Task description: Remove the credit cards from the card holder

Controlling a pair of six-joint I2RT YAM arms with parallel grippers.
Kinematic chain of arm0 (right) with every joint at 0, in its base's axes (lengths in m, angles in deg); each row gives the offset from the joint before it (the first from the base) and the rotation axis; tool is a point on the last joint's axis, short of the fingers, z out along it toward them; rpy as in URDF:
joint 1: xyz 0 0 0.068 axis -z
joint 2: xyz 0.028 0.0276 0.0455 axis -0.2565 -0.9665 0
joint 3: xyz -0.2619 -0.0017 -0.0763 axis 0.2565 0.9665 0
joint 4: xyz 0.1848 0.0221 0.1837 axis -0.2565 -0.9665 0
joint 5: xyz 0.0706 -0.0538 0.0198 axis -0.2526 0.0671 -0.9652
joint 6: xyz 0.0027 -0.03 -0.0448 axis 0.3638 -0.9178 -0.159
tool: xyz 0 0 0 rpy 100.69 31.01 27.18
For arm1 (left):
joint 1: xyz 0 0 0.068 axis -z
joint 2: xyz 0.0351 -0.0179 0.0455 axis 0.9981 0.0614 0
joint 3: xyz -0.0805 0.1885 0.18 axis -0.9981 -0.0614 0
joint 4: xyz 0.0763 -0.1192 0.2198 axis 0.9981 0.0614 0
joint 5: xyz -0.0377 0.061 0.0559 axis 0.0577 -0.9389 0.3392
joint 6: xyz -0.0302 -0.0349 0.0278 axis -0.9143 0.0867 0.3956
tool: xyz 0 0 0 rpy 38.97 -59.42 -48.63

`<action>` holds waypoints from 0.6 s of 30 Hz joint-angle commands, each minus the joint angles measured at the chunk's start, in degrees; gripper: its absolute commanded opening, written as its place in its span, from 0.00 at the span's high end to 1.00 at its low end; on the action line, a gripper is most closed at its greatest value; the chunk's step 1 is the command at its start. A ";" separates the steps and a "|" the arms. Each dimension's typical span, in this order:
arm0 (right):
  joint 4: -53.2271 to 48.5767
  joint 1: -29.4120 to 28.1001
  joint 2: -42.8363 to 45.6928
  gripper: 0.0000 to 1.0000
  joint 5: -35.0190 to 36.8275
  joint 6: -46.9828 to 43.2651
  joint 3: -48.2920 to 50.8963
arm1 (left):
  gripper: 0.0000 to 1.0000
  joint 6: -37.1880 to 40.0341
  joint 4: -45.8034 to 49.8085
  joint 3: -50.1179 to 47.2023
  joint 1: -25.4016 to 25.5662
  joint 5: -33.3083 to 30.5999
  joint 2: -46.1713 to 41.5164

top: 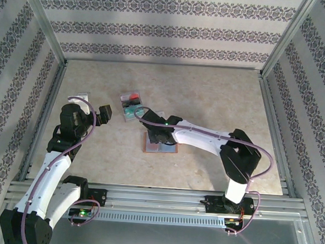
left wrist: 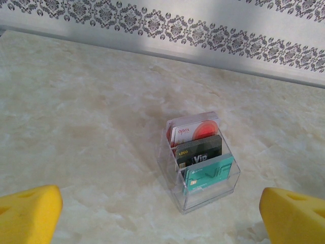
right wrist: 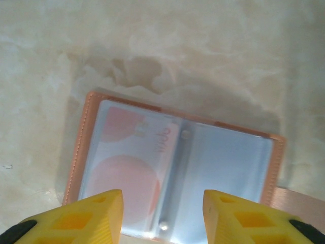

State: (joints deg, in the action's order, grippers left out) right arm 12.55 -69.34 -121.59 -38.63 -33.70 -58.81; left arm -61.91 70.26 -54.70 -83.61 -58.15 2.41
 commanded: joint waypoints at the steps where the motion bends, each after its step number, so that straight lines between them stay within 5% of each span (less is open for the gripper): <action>1: -0.11 -1.05 -3.86 0.54 -3.61 -1.36 -2.04 | 0.01 0.09 0.68 1.18 -0.85 -0.79 -0.14; 18: -0.66 -2.03 -10.60 0.41 -5.43 -1.83 -4.70 | 0.01 0.18 1.01 1.09 -0.86 -0.86 -0.25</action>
State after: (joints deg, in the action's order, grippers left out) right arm 12.57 -71.27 -130.99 -43.92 -35.52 -62.85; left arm -61.91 70.26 -54.70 -83.61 -58.33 2.41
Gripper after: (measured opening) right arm 0.586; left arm 0.994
